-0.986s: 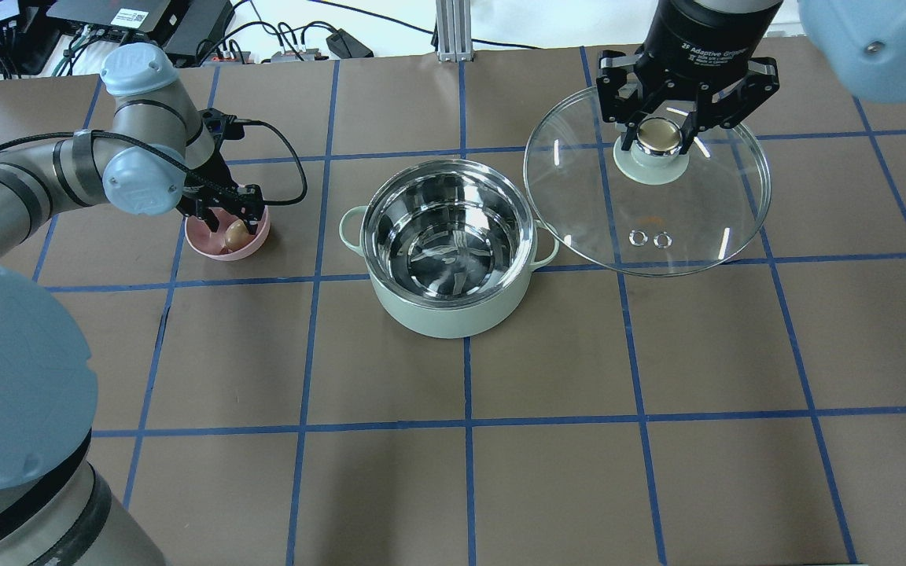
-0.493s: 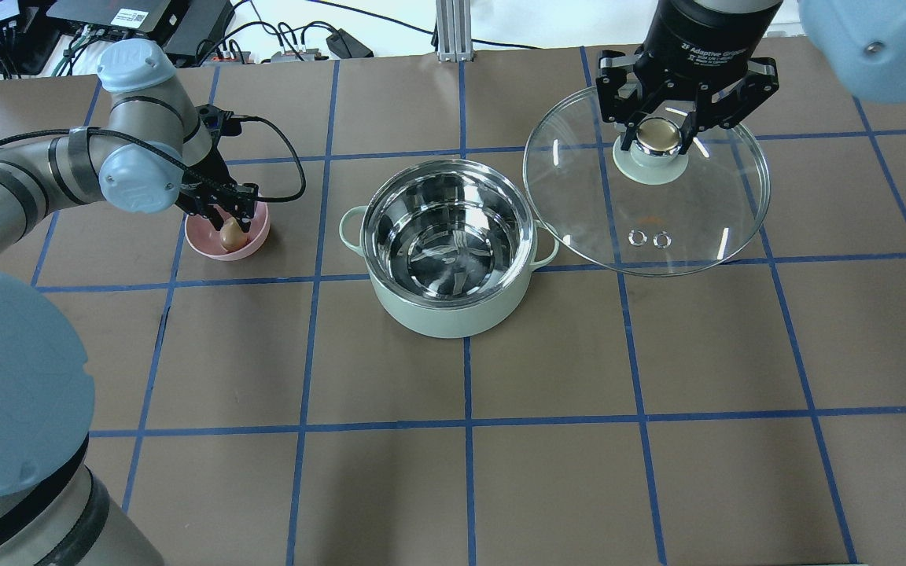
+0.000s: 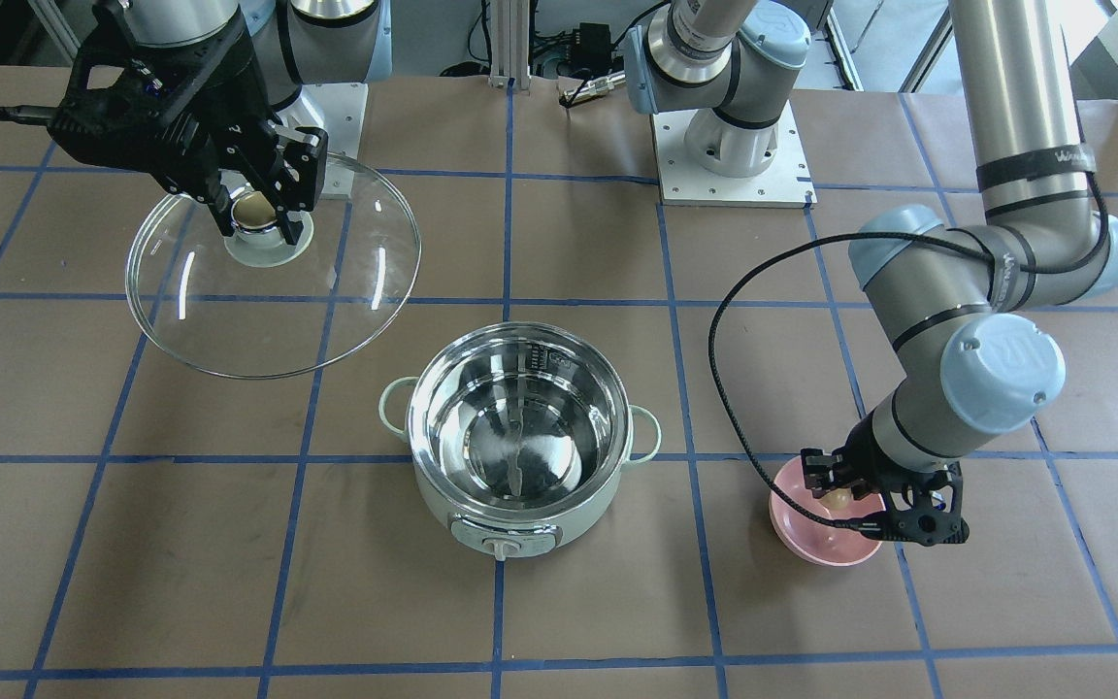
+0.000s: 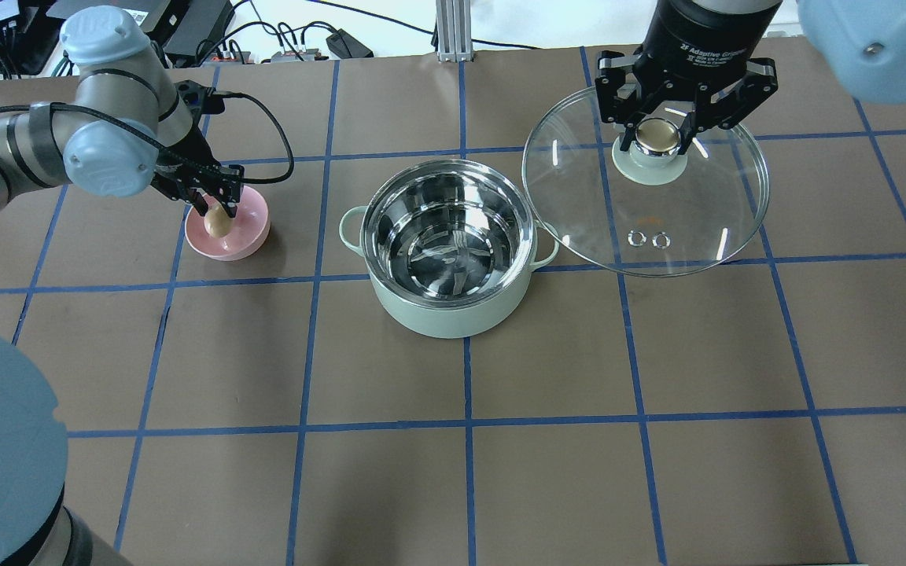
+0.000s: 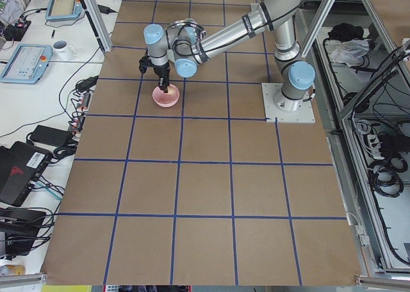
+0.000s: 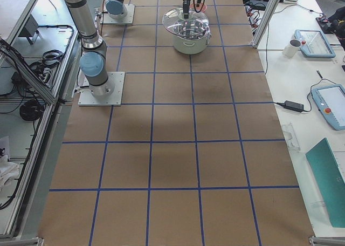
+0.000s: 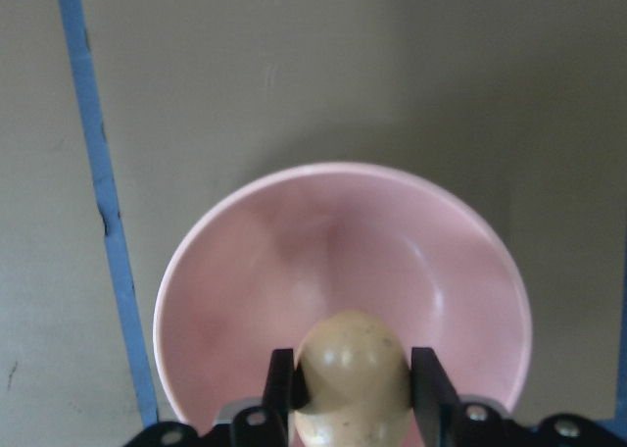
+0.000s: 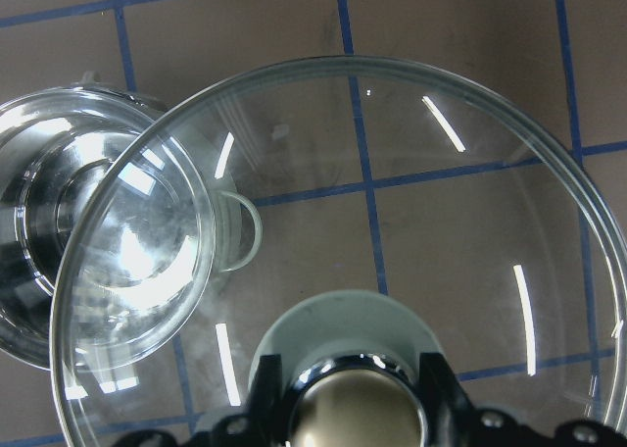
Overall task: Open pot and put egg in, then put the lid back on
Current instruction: 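Grasp the tan egg in the pink bowl with the left gripper, then lift the egg with the left gripper and carry it over the pot, then release the egg into the pot and raise the left gripper away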
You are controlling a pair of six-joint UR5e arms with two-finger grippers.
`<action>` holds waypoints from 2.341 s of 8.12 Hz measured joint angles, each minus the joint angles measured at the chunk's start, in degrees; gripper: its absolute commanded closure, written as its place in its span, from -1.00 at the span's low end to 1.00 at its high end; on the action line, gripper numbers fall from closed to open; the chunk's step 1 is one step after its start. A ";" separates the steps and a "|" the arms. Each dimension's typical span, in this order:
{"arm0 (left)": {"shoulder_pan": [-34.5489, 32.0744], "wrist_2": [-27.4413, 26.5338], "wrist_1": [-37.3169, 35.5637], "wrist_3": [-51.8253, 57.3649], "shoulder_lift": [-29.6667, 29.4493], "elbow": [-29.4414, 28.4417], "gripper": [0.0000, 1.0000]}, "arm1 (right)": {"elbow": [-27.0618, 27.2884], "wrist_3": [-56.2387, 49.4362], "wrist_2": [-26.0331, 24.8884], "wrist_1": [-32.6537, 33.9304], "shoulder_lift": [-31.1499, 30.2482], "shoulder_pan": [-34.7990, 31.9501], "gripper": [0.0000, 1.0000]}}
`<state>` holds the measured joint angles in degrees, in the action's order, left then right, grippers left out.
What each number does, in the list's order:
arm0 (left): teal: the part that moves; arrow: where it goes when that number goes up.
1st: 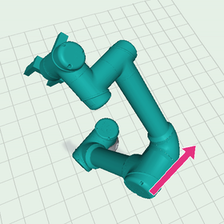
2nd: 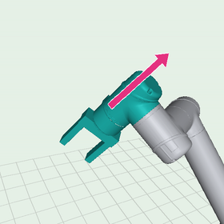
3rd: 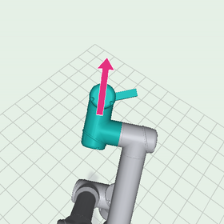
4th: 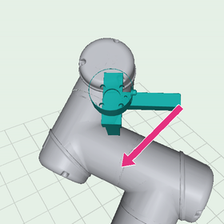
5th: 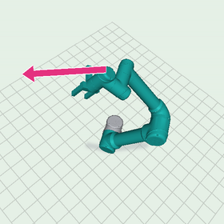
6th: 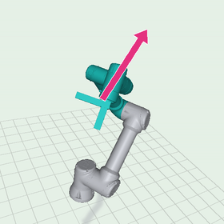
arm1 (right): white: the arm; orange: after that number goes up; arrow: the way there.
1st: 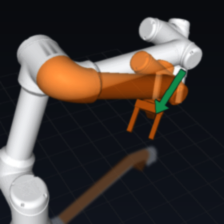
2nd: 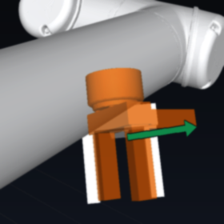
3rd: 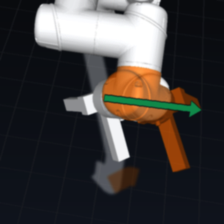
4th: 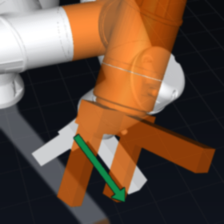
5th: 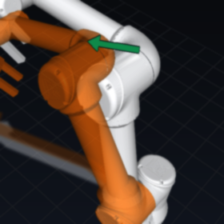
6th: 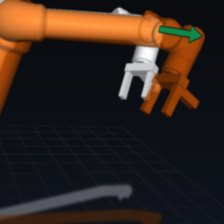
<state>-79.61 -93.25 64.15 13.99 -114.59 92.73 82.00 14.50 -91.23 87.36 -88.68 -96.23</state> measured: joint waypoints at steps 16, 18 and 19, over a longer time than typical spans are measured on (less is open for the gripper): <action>-28.58 8.29 -1.37 -30.41 5.71 -1.74 -1.00 | -0.09 0.00 0.00 0.15 0.00 0.07 0.17; -28.47 8.05 -1.58 -30.33 6.41 -2.25 -1.00 | -0.09 0.00 0.00 0.17 0.00 0.07 0.17; -28.07 7.17 -1.41 -30.14 7.22 -2.52 -1.00 | -0.09 0.00 0.00 0.17 0.00 0.07 0.17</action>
<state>-107.68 -86.09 62.74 -16.15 -107.37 90.21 81.91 14.50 -91.23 87.54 -88.68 -96.16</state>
